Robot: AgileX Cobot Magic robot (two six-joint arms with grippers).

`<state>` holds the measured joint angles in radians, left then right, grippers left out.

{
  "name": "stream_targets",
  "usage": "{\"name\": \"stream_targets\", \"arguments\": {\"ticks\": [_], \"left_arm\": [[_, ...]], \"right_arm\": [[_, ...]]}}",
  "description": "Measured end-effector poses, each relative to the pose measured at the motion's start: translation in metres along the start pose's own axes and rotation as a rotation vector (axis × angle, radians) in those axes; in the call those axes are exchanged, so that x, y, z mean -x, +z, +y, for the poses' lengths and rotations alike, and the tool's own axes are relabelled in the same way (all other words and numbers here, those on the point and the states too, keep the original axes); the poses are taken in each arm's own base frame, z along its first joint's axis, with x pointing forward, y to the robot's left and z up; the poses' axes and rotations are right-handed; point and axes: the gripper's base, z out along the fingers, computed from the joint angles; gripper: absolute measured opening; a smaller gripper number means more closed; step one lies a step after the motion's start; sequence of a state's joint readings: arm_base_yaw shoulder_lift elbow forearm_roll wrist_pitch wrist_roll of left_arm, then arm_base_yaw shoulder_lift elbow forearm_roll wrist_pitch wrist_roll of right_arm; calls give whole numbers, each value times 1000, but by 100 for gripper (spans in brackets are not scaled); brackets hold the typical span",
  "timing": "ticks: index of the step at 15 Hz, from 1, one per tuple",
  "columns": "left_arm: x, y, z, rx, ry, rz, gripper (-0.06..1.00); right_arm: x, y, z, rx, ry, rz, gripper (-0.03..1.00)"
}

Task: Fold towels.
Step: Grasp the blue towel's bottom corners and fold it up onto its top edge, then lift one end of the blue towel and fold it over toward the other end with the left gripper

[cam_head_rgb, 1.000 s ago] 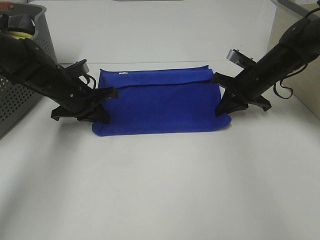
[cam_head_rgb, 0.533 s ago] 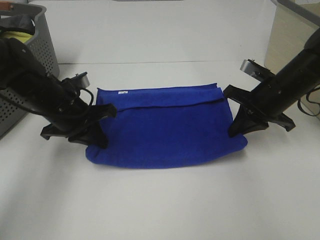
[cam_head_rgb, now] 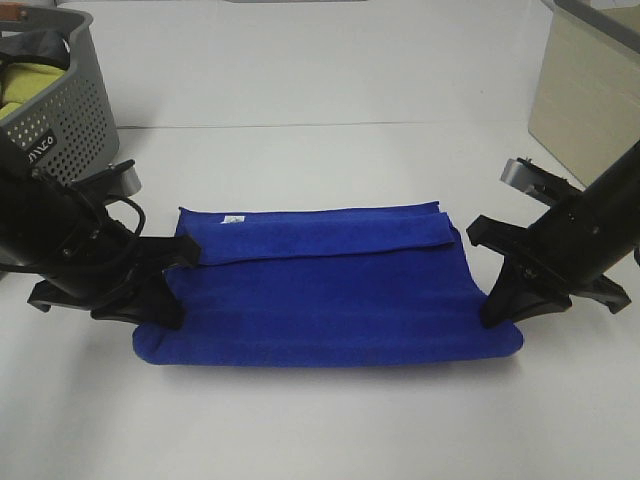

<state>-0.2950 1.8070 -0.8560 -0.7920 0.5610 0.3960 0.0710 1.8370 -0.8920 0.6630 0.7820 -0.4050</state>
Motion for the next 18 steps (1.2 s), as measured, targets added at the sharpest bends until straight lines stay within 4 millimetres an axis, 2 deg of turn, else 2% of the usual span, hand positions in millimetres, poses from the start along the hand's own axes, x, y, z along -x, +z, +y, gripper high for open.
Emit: {"name": "stream_targets", "arguments": {"ticks": [2,6,8,11,14,18], "left_arm": [[9,-4,-6,-22,-10,-36,2],[46,-22,-21,-48,-36,-196,2],[62,-24,-25,-47,-32,-253,2],[84,-13,-23,-24,-43,-299,2],[96,4,-14,11,-77,-338,2],[98,20,-4,48,-83,-352,2]], "right_arm": [[15,-10,7,6,-29,-52,0],[53,-36,23,19,-83,-182,0],[72,-39,26,25,-88,-217,0],[103,-35,28,32,-102,-243,0],[124,-22,24,36,-85,-242,0],[133,-1,13,13,-78,-201,0]]}}
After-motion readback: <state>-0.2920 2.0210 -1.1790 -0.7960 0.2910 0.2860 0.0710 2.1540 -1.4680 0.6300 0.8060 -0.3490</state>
